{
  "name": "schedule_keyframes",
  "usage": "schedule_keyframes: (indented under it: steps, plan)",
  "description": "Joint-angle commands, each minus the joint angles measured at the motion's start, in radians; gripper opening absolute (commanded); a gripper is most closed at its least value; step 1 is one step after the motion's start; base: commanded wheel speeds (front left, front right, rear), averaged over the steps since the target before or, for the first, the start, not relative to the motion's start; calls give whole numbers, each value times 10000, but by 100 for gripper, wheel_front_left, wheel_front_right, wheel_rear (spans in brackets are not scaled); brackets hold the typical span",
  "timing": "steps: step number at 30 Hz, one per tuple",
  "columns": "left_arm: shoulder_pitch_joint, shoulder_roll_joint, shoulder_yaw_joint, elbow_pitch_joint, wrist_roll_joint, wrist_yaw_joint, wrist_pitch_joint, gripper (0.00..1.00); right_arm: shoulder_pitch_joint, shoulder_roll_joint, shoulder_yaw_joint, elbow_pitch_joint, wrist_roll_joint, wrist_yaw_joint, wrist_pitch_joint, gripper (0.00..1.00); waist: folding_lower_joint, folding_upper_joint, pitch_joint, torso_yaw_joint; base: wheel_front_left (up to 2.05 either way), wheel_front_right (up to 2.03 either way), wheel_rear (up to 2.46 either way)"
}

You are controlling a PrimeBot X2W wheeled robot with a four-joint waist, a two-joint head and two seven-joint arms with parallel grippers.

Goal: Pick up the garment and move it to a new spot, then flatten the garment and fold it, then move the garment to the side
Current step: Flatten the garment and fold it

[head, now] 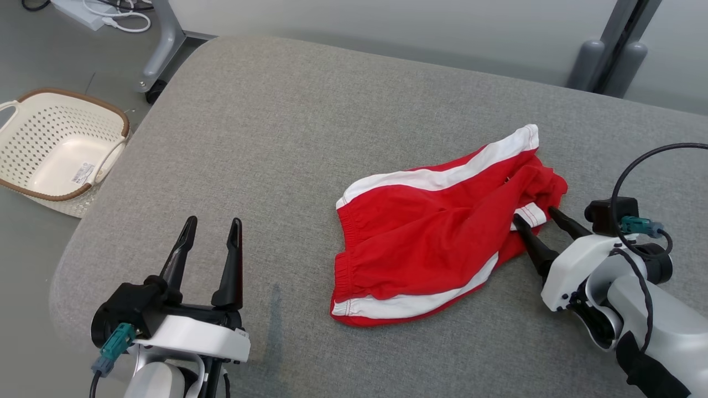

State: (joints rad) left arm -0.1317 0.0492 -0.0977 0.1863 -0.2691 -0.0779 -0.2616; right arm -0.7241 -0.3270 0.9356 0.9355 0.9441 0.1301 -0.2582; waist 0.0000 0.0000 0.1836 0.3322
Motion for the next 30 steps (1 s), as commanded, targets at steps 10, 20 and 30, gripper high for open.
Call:
schedule_keyframes:
  steps: [10,20,30]
  plan:
    - [-232,30,64,14,-32,40,-26,100,-381,-122,992,685,1319,15,553,37,0,0,244,305,0,0,0]
    - [-142,31,133,66,73,57,-26,100,-729,-445,1717,539,2051,10,592,0,0,0,9,133,0,0,0]
    - [182,31,281,143,149,47,-26,100,-824,-1218,2311,-465,3008,10,2039,0,0,0,-444,-272,0,0,0]
